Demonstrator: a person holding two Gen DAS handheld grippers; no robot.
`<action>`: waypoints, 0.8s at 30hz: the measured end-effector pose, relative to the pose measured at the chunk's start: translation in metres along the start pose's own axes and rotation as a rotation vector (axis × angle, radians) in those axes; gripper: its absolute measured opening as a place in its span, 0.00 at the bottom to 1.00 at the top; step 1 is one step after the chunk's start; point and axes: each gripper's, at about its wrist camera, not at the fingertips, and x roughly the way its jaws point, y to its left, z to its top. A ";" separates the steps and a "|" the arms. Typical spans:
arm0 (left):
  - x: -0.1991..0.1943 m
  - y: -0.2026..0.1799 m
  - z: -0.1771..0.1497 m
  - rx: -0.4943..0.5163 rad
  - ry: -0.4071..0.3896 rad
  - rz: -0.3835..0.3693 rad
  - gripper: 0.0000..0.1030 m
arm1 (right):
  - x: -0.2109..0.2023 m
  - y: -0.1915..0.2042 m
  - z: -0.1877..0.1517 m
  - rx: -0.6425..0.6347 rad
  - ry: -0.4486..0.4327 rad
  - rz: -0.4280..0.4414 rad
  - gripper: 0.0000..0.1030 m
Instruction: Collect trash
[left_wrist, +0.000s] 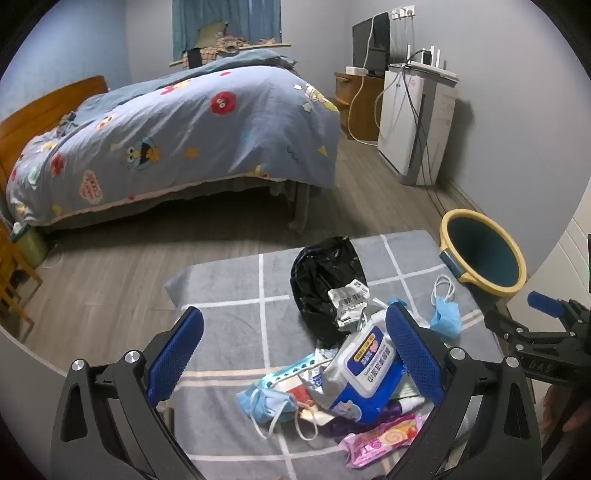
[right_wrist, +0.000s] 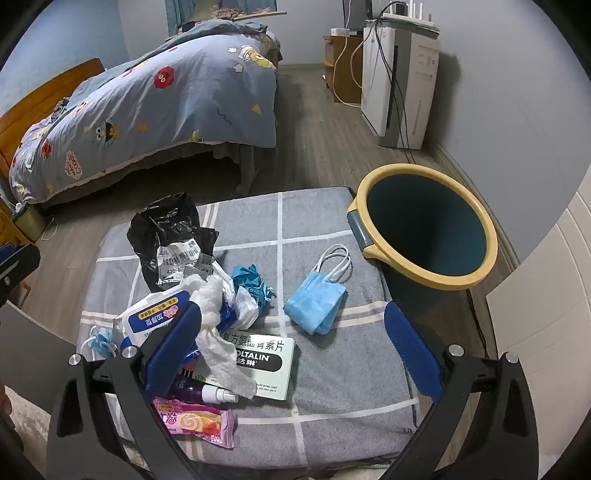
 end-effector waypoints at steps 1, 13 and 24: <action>0.000 0.000 0.000 0.000 0.000 0.000 0.95 | 0.000 0.000 0.000 0.000 0.001 0.000 0.95; 0.004 -0.001 -0.004 0.003 0.007 -0.008 0.95 | 0.002 0.001 -0.001 -0.001 0.010 -0.003 0.95; 0.004 0.000 -0.004 0.000 0.008 -0.013 0.95 | 0.002 0.001 0.000 -0.001 0.010 -0.003 0.95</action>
